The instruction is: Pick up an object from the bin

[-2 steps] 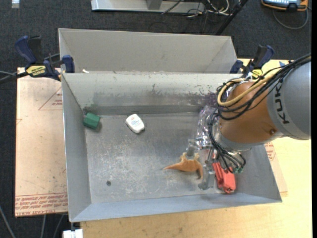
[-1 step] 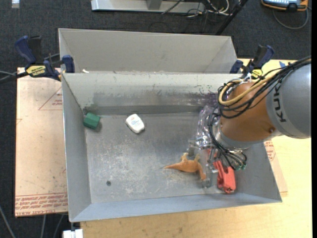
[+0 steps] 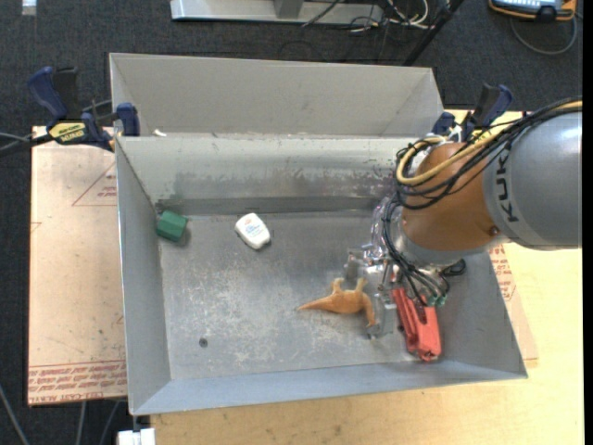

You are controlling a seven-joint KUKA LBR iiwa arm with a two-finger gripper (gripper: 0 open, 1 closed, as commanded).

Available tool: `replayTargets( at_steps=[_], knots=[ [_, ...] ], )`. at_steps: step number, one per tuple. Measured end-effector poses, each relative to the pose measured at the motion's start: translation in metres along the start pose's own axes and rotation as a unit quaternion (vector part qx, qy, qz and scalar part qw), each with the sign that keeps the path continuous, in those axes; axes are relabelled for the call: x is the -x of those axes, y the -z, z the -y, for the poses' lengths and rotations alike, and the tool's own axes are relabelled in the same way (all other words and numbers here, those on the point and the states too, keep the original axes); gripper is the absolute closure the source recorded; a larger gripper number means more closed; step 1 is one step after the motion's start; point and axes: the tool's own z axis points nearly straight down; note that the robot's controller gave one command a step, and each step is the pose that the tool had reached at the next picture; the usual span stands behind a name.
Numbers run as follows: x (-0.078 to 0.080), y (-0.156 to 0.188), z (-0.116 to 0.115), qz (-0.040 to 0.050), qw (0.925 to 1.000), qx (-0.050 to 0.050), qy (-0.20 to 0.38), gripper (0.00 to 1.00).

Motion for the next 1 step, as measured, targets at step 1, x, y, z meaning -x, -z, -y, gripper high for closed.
replayTargets(
  at_steps=[1],
  knots=[
    [0.0093,-0.0009,0.0099,-0.0001,0.9981,0.0,0.061,0.0]
  ],
)
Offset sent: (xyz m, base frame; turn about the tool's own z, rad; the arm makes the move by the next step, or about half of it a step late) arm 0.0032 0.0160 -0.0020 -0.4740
